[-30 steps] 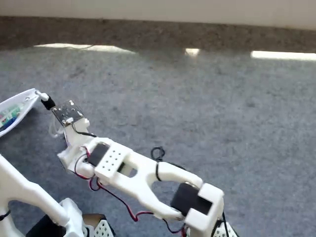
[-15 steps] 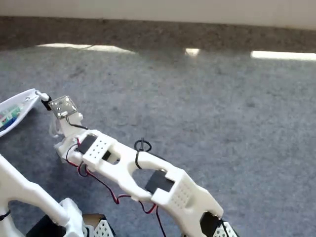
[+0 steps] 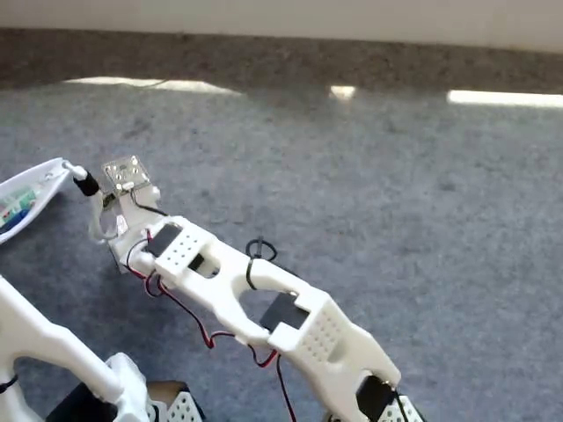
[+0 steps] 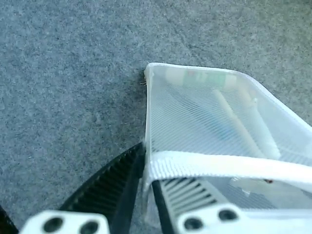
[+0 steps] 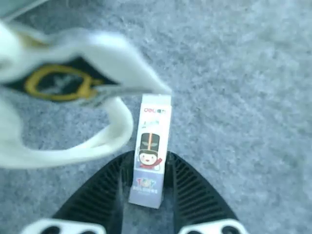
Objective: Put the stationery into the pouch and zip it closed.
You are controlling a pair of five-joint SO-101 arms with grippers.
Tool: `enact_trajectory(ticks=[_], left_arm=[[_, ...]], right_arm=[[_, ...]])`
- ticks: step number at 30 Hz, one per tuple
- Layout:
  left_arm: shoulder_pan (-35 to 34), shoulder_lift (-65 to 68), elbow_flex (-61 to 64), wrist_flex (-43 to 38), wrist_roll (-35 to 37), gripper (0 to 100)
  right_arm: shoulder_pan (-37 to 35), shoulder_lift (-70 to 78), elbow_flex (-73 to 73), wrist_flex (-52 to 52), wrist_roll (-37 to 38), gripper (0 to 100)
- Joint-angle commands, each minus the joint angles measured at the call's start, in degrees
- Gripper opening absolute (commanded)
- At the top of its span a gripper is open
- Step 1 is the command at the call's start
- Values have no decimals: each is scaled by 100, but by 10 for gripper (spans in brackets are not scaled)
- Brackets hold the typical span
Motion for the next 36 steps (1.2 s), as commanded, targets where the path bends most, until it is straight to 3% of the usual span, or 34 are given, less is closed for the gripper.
enact_trajectory(ticks=[1, 13, 16, 20, 28, 36], left_arm=[[-40, -22, -286, -26, 123, 6], [637, -22, -57, -35, 229, 6], [822, -22, -40, -26, 229, 5], [1086, -22, -57, 0, 229, 5], [1921, -22, -57, 18, 211, 5], [2870, -22, -75, 18, 185, 5]], right_arm=[[242, -620, -101, 479, -9, 3], [884, -1657, -48, 2651, 18, 3], [945, -2149, 277, 3081, 501, 4], [1033, -2985, 1270, 2993, 870, 4], [1666, -4945, 3477, 2035, 914, 4], [2510, -6185, 4611, 2026, 914, 4]])
